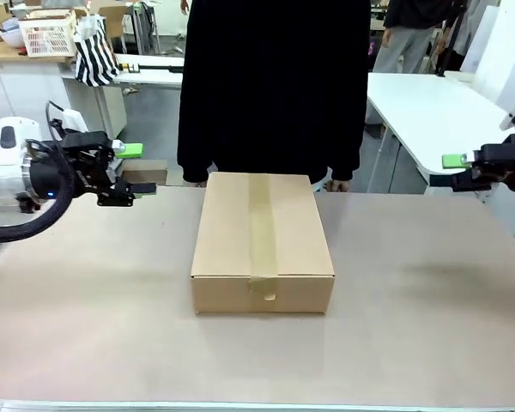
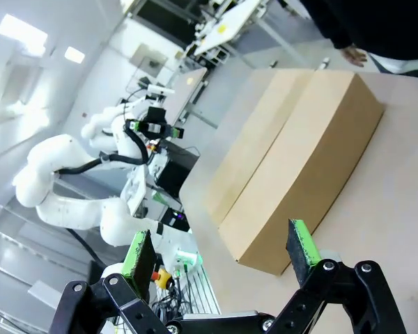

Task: Pack the gift set into the box.
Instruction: Press and hold the closed box until the human finishes sealing it.

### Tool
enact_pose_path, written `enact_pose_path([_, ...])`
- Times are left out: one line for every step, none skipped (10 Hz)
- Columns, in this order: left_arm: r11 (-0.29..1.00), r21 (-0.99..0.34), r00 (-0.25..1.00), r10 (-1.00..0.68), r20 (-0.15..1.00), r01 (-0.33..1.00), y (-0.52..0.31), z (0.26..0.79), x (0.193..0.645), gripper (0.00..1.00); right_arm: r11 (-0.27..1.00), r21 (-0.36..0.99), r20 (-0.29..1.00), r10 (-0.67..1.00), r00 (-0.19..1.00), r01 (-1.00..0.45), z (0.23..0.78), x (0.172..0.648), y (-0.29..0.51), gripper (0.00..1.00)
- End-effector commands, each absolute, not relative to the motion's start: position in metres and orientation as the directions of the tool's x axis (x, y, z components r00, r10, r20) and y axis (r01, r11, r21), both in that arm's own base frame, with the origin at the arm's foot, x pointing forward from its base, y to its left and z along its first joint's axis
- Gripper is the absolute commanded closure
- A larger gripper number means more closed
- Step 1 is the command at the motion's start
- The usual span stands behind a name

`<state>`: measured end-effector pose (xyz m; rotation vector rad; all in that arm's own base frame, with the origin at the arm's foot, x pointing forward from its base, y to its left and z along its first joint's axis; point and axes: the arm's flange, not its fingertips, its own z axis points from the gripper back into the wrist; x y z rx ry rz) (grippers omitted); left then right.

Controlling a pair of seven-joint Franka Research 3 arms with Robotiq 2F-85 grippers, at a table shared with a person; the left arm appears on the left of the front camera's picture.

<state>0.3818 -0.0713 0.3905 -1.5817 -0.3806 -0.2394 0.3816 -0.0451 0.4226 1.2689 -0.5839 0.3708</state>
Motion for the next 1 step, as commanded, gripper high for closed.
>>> enact_pose_path([-0.013, -0.922, 0.917, 0.108, 0.384, 0.388, -0.0686, 0.3928, 0.3806, 0.00, 0.262, 0.780, 0.601, -0.060, 0.797, -0.568, 0.4275, 0.3822, -0.0486, 0.00])
